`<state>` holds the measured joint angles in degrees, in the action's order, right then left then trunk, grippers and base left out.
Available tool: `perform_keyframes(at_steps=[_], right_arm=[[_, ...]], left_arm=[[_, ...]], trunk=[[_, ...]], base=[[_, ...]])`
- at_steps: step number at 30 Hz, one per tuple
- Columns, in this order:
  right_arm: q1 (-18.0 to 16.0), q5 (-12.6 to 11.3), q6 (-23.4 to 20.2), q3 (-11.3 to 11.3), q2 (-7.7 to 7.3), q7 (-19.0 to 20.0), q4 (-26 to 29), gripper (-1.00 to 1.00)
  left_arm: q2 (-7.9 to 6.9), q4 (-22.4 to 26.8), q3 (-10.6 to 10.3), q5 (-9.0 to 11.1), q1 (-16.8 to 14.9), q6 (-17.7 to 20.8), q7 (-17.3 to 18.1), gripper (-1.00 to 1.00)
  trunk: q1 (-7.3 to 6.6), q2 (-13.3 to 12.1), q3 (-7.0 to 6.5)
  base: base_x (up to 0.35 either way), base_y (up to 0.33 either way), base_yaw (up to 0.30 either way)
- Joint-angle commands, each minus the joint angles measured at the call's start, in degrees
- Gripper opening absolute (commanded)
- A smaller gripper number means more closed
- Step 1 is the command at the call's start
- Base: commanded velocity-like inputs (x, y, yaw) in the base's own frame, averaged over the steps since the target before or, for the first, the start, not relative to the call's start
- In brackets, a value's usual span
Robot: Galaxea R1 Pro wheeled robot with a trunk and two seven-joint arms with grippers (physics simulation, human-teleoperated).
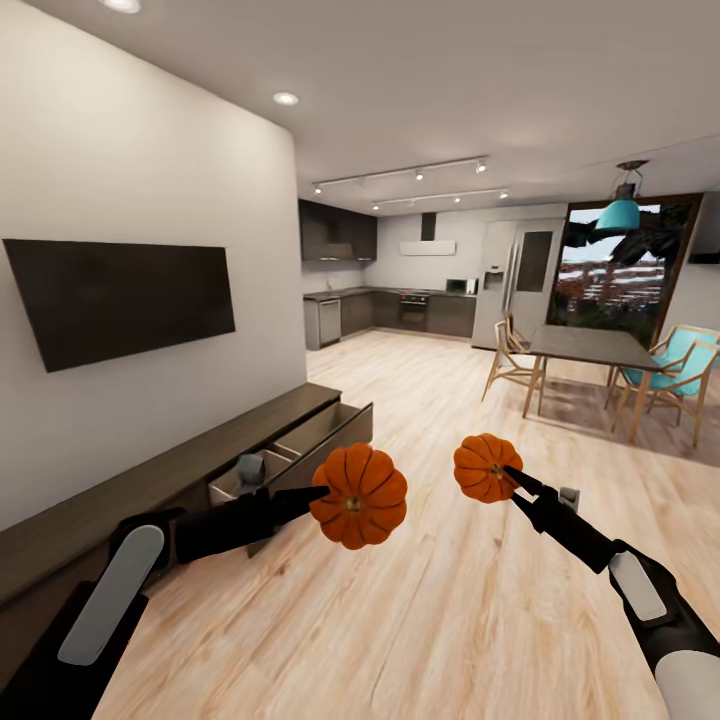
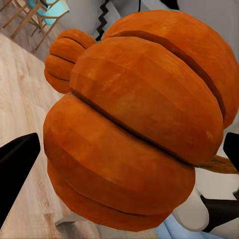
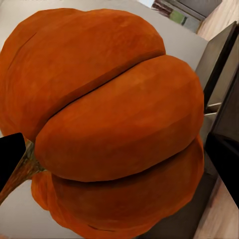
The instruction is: Place each of the two pumpkins and all three candles from the living room inside a cabinet in the living room (use any cabinet), then make sure every cabinet is closed, and position the cauldron so it is next to a table in the living room.
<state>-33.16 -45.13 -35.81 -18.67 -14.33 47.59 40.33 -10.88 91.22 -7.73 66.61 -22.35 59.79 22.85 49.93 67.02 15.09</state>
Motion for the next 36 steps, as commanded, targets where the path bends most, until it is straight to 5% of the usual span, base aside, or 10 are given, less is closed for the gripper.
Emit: perform_keyframes(at_steps=[1, 20, 36], right_arm=[[-0.06, -0.67, -0.58, -0.14, 0.01, 0.05, 0.01, -1.0], [-0.06, -0.69, -0.57, -0.11, 0.01, 0.21, 0.01, -1.0], [-0.06, -0.74, -0.58, -0.14, 0.01, 0.21, 0.01, -1.0]], left_arm=[[-0.02, 0.01, -0.01, 0.54, -0.06, 0.21, 0.44, -1.0], [-0.02, 0.01, -0.01, 0.54, -0.06, 0.21, 0.44, -1.0], [-0.01, 0.01, -0.01, 0.54, -0.06, 0.21, 0.44, -1.0]], trunk=[[0.03, 0.05, 0.07], [0.03, 0.05, 0.07], [0.03, 0.05, -0.42]], base=[[0.312, -0.082, 0.0], [0.312, -0.081, -0.004], [0.312, -0.081, -0.216]])
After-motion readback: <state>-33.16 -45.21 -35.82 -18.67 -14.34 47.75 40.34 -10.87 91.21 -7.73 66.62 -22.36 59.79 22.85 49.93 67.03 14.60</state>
